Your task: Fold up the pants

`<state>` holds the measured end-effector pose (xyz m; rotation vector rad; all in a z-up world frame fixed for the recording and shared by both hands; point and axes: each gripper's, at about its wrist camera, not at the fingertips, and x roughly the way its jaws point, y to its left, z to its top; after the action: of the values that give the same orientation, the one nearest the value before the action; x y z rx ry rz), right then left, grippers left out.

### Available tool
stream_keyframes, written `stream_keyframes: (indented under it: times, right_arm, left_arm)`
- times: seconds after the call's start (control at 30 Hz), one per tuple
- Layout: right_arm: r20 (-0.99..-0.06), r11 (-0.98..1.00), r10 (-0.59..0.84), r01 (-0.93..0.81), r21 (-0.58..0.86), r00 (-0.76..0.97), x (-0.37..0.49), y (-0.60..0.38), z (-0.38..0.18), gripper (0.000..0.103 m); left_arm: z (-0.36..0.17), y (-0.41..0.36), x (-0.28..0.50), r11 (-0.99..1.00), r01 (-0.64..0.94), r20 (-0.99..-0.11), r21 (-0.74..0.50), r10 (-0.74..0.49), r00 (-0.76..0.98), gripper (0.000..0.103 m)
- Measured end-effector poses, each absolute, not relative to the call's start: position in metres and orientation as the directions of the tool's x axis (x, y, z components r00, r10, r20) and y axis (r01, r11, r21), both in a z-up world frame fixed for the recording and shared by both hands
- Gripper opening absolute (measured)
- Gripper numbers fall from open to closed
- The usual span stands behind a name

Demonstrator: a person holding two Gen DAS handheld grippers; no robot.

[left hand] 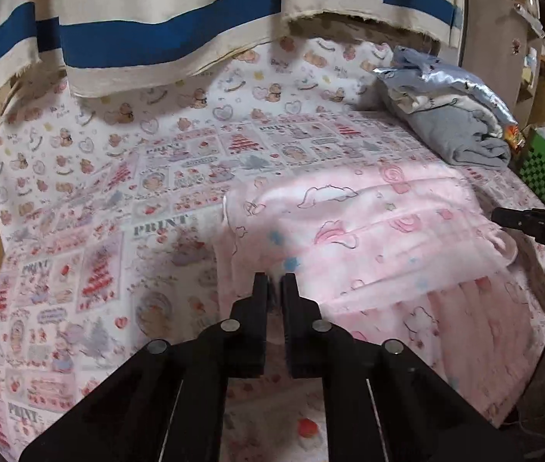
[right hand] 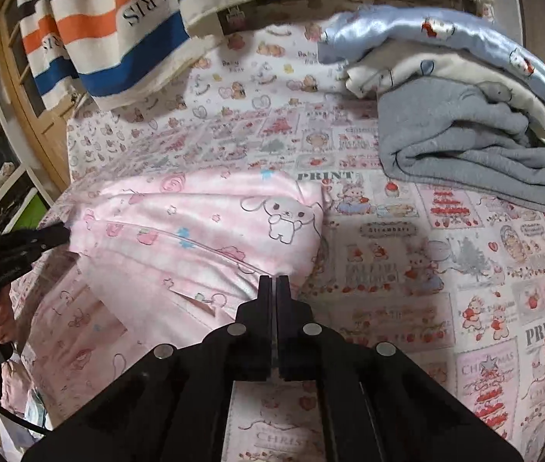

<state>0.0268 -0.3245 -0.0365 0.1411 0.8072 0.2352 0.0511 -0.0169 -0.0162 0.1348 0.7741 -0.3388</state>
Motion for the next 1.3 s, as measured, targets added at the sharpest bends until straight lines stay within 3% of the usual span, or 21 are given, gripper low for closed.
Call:
stream_keyframes:
  times: [0.13, 0.33, 0.5, 0.53, 0.6, 0.63, 0.73, 0.8, 0.97, 1.1, 1.3]
  right_arm:
    - [-0.665, 0.960, 0.276, -0.161, 0.230, 0.694, 0.004, -0.325, -0.026, 0.001]
    - [-0.631, 0.965, 0.262, -0.188, 0.182, 0.731, -0.026, -0.319, -0.013, 0.001]
    - [-0.610, 0.980, 0.195, -0.122, 0.160, 0.768, -0.021, -0.328, -0.014, 0.004]
    - [-0.621, 0.980, 0.193, -0.113, 0.165, 0.760, -0.014, -0.331, -0.017, 0.009]
    - [-0.627, 0.961, 0.253, -0.119, 0.249, 0.736, -0.001, -0.338, -0.025, 0.057]
    - [-0.624, 0.949, 0.285, -0.124, 0.289, 0.728, 0.003, -0.341, -0.030, 0.061]
    - [-0.669, 0.958, 0.280, -0.159, 0.237, 0.689, 0.013, -0.332, -0.040, 0.052]
    - [-0.701, 0.956, 0.294, -0.191, 0.223, 0.650, 0.017, -0.326, -0.046, 0.031]
    - [-0.684, 0.961, 0.276, -0.212, 0.179, 0.675, 0.017, -0.317, -0.042, 0.006]
    - [-0.574, 0.960, 0.273, -0.258, 0.110, 0.772, -0.004, -0.312, -0.023, 0.005]
    - [-0.583, 0.955, 0.293, -0.268, 0.131, 0.758, -0.023, -0.309, -0.018, 0.005]
  left_arm:
    - [-0.006, -0.011, 0.038, 0.935, 0.355, -0.670, 0.002, -0.262, 0.695, 0.006]
    - [-0.008, -0.014, 0.033, 0.930, 0.355, -0.687, 0.094, -0.198, 0.700, 0.007]
    - [-0.015, -0.009, 0.040, 0.939, 0.339, -0.695, 0.064, -0.202, 0.690, 0.011]
    - [-0.015, -0.007, 0.041, 0.940, 0.337, -0.698, 0.049, -0.209, 0.685, 0.011]
    - [-0.015, -0.006, 0.043, 0.943, 0.332, -0.703, 0.036, -0.212, 0.679, 0.011]
    - [-0.015, -0.005, 0.043, 0.944, 0.329, -0.705, 0.032, -0.212, 0.677, 0.011]
    - [-0.015, -0.004, 0.043, 0.945, 0.324, -0.711, 0.028, -0.210, 0.671, 0.011]
    - [-0.015, -0.003, 0.042, 0.946, 0.323, -0.711, 0.027, -0.209, 0.671, 0.011]
    - [-0.016, -0.004, 0.040, 0.939, 0.342, -0.702, 0.045, -0.214, 0.679, 0.008]
    - [-0.012, -0.002, 0.037, 0.939, 0.340, -0.687, 0.043, -0.219, 0.692, 0.007]
    - [-0.012, -0.001, 0.038, 0.937, 0.344, -0.691, 0.058, -0.211, 0.692, 0.007]
